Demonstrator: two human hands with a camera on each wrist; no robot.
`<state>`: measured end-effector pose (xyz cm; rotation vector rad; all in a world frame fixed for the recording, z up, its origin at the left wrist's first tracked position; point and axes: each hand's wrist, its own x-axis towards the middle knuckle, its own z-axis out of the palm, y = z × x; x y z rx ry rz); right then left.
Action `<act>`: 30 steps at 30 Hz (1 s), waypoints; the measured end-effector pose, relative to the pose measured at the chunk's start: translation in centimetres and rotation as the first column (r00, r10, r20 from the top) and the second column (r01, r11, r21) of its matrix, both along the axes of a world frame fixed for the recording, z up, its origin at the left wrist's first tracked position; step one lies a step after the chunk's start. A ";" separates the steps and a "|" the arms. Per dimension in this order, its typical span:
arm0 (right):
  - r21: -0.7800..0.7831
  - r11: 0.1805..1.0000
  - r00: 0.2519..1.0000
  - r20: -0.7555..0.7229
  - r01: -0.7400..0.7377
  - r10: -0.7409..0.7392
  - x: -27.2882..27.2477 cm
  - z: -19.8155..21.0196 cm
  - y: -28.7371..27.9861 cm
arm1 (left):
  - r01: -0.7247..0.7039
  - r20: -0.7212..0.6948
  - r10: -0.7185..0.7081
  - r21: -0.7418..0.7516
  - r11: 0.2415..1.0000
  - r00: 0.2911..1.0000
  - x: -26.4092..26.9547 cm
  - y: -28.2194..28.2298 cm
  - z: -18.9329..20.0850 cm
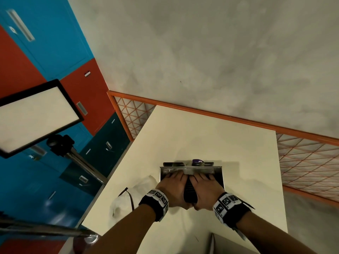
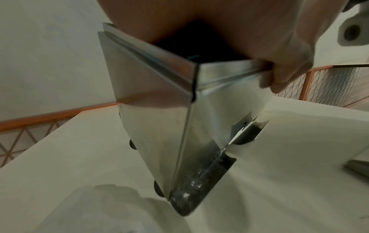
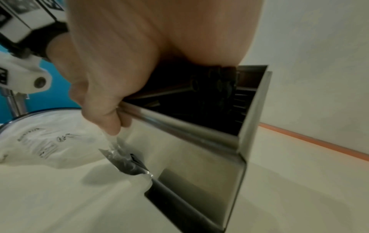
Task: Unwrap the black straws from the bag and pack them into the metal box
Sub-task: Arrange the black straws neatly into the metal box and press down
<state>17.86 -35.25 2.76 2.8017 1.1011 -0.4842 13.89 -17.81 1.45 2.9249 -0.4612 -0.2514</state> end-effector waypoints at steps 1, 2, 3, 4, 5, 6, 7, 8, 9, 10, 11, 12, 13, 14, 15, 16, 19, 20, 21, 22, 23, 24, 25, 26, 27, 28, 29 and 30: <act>0.008 1.000 1.000 0.003 0.002 -0.002 -0.1 0.1 -0.1 | -0.002 0.007 0.002 -0.008 1.000 1.000 0.0 0.0 0.0; 0.015 1.000 1.000 0.007 0.005 -0.005 -0.2 0.2 -0.1 | -0.005 0.009 0.006 -0.017 1.000 1.000 0.0 0.0 -0.1; 0.021 1.000 1.000 0.008 0.008 -0.008 -0.3 0.3 -0.1 | -0.007 0.012 0.007 -0.023 1.000 1.000 0.0 0.0 -0.2; 0.026 1.000 1.000 0.009 0.010 -0.010 -0.3 0.4 -0.1 | -0.008 0.012 0.008 -0.025 1.000 1.000 0.0 0.0 -0.1; 0.030 1.000 1.000 0.011 0.010 -0.010 -0.4 0.5 -0.1 | -0.006 0.009 0.006 -0.024 1.000 1.000 0.0 0.0 -0.1; 0.032 0.999 1.000 0.016 0.009 -0.010 -0.5 0.6 -0.1 | -0.001 0.009 0.001 -0.020 1.000 1.000 0.0 0.1 0.0; 0.034 0.999 1.000 0.020 0.009 -0.010 -0.5 0.7 -0.1 | 0.002 0.008 -0.002 -0.014 1.000 1.000 0.0 0.1 -0.1; 0.036 0.999 1.000 0.025 0.009 -0.010 -0.6 0.7 -0.2 | 0.005 0.009 -0.005 -0.010 1.000 1.000 -0.1 0.1 -0.1; 0.041 0.999 0.999 0.031 0.009 -0.010 -0.7 0.7 -0.2 | 0.008 0.009 -0.008 -0.008 1.000 1.000 -0.1 0.2 -0.1; 0.045 0.999 0.999 0.034 0.011 -0.012 -0.9 0.6 -0.3 | 0.008 0.008 -0.008 -0.010 1.000 1.000 -0.2 0.1 -0.1; 0.051 0.999 0.999 0.035 0.011 -0.013 -1.0 0.6 -0.4 | 0.008 0.008 -0.008 -0.013 1.000 1.000 -0.2 0.1 -0.2; 0.057 0.998 0.999 0.036 0.010 -0.012 -1.1 0.5 -0.4 | 0.008 0.009 -0.008 -0.014 1.000 1.000 -0.3 0.1 -0.2; 0.061 0.998 0.999 0.039 0.009 -0.012 -1.2 0.5 -0.5 | 0.010 0.011 -0.010 -0.013 1.000 1.000 -0.4 0.1 -0.2; 0.063 0.998 0.999 0.044 0.009 -0.012 -1.3 0.5 -0.5 | 0.012 0.013 -0.011 -0.012 1.000 1.000 -0.4 0.0 -0.2; 0.064 0.998 0.999 0.050 0.009 -0.013 -1.4 0.5 -0.6 | 0.012 0.014 -0.012 -0.009 1.000 1.000 -0.5 0.0 -0.2; 0.066 0.998 0.998 0.059 0.010 -0.014 -1.5 0.5 -0.6 | 0.012 0.016 -0.012 -0.007 1.000 1.000 -0.5 0.0 -0.2; 0.075 0.997 0.997 0.071 0.018 -0.024 -1.8 0.6 -0.5 | 0.011 0.018 -0.011 -0.006 1.000 1.000 -0.6 0.0 -0.2; 0.073 0.997 0.997 0.072 0.023 -0.028 -1.8 0.6 -0.5 | 0.011 0.023 -0.011 -0.008 1.000 1.000 -0.6 0.0 -0.2; 0.071 0.997 0.997 0.074 0.027 -0.032 -1.8 0.6 -0.5 | 0.010 0.027 -0.010 -0.009 1.000 1.000 -0.7 0.0 -0.3; 0.070 0.997 0.997 0.076 0.030 -0.035 -1.9 0.6 -0.5 | 0.009 0.026 -0.009 -0.009 1.000 1.000 -0.7 0.0 -0.3; 0.071 0.997 0.996 0.079 0.034 -0.039 -1.9 0.6 -0.5 | 0.009 0.024 -0.009 -0.009 1.000 1.000 -0.7 0.0 -0.3; 0.073 0.997 0.996 0.082 0.038 -0.044 -2.0 0.6 -0.5 | 0.010 0.023 -0.009 -0.008 1.000 1.000 -0.8 0.0 -0.3; 0.075 0.996 0.995 0.084 0.041 -0.047 -2.0 0.5 -0.5 | 0.011 0.022 -0.011 -0.007 1.000 1.000 -0.8 0.0 -0.3; 0.078 0.996 0.995 0.086 0.043 -0.050 -2.1 0.5 -0.5 | 0.014 0.020 -0.013 -0.006 1.000 1.000 -0.8 0.0 -0.3; 0.083 0.996 0.995 0.089 0.045 -0.052 -2.2 0.5 -0.5 | 0.015 0.018 -0.015 -0.007 1.000 1.000 -0.8 0.0 -0.4; 0.086 0.995 0.994 0.090 0.047 -0.054 -2.2 0.6 -0.5 | 0.016 0.016 -0.016 -0.009 1.000 1.000 -0.8 0.0 -0.4; 0.088 0.995 0.994 0.091 0.048 -0.056 -2.3 0.6 -0.5 | 0.018 0.016 -0.018 -0.011 1.000 1.000 -0.8 0.0 -0.4; 0.091 0.995 0.994 0.092 0.049 -0.058 -2.3 0.6 -0.5 | 0.021 0.020 -0.021 -0.015 1.000 1.000 -0.9 0.0 -0.4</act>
